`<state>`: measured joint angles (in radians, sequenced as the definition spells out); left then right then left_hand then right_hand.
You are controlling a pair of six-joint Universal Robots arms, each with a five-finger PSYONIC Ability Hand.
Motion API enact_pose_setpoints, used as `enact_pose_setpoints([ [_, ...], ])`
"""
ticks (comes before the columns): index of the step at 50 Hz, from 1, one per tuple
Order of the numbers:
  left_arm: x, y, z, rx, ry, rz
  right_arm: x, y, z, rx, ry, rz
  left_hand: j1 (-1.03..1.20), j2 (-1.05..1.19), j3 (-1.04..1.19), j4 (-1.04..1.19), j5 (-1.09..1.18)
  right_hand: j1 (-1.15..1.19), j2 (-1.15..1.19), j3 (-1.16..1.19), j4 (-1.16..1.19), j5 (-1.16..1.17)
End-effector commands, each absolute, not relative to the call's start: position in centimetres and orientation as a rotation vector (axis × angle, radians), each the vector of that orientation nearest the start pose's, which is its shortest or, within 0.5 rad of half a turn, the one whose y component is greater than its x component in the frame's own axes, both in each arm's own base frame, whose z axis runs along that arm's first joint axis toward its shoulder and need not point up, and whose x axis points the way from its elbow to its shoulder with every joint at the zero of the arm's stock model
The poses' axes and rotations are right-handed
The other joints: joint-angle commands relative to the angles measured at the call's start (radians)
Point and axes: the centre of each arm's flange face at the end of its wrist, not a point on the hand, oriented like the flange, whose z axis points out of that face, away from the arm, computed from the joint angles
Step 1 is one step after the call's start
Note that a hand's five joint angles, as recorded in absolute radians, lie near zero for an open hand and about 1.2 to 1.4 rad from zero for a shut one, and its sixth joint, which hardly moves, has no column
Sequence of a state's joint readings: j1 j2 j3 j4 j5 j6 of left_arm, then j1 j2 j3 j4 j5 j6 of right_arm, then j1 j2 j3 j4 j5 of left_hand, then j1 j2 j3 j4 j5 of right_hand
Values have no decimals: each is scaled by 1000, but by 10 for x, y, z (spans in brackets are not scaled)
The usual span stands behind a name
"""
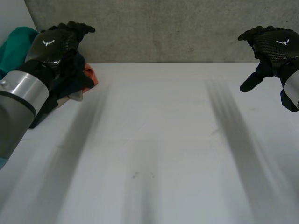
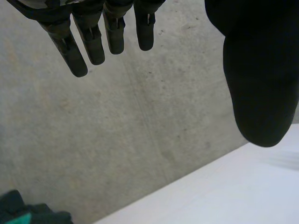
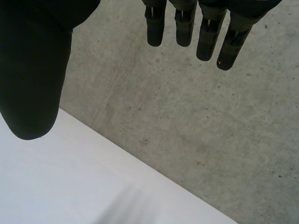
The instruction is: Fold the laundry.
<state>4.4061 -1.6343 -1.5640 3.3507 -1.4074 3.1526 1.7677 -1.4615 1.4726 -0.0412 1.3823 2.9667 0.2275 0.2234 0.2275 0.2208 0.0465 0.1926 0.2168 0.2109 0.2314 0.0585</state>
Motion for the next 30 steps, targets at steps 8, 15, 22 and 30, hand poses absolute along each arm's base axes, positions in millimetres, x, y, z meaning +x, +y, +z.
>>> enact_pose_setpoints([
  [8,-184,-432,251,767,1649,-2187,210,-301,303,-584,2028,-2125,-35,-30,-35,-28,-28,-18,-42,-36,-57,-58],
  [15,-152,-491,209,763,1594,-2076,209,-302,301,-580,2038,-2121,-29,-25,-29,-22,-22,-18,-42,-36,-57,-58],
  [22,-128,-525,179,732,1579,-2049,209,-301,298,-583,2046,-2113,59,63,59,66,66,-18,-42,-36,-57,-58],
  [30,-126,-536,162,741,1572,-2051,210,-306,285,-593,2085,-2074,918,922,918,924,924,-18,-42,-36,-57,-58],
])
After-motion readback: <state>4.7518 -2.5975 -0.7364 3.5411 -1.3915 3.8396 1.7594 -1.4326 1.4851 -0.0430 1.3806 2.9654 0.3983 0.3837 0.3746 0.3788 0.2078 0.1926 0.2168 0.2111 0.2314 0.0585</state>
